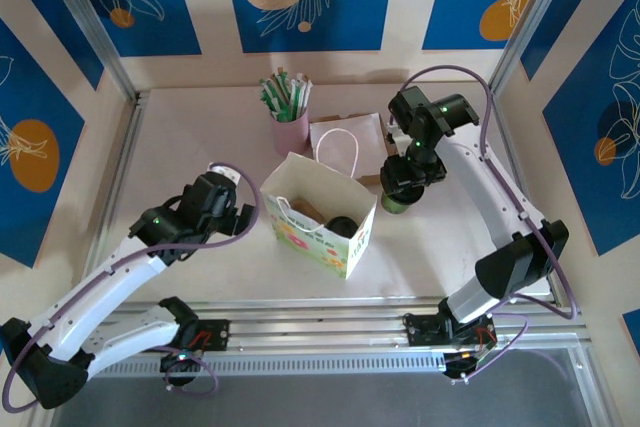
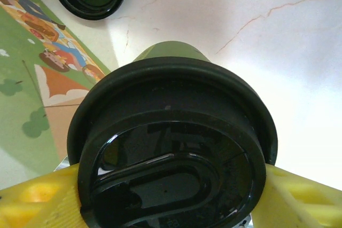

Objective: Pack the takeout coffee

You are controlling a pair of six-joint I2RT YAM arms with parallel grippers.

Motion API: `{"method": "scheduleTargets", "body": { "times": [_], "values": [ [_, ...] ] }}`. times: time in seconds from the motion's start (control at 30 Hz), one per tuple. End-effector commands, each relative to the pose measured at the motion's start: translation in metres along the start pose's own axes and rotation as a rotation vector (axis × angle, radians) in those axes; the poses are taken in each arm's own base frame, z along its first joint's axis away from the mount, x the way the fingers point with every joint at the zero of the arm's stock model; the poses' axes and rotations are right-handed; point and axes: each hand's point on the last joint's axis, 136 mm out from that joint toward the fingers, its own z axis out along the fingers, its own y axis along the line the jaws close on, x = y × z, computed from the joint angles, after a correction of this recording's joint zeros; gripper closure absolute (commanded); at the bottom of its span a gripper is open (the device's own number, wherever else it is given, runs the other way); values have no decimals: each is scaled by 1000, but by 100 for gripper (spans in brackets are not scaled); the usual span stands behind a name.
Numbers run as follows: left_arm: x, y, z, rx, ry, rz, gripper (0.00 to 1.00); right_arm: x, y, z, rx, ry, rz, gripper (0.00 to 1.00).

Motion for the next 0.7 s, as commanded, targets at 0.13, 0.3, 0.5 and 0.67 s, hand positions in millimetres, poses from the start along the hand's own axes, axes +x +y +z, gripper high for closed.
{"method": "scheduleTargets", "body": {
  "times": [0.13,0.3,0.5,0.67],
  "values": [
    [-11,6,-6,-15,-43,-22,0,12,4,-32,15,-29,-8,33],
    [-10,6,-5,-16,-40,-20,0,10,6,-48,29,-68,-17,34],
    [-9,5,-3,-14,-37,-19,0,8,0,-71,78,-149,-10,34],
    [-9,5,-1,-11,-33,-20,0,5,-6,-98,99,-247,10,34]
  ]
}}
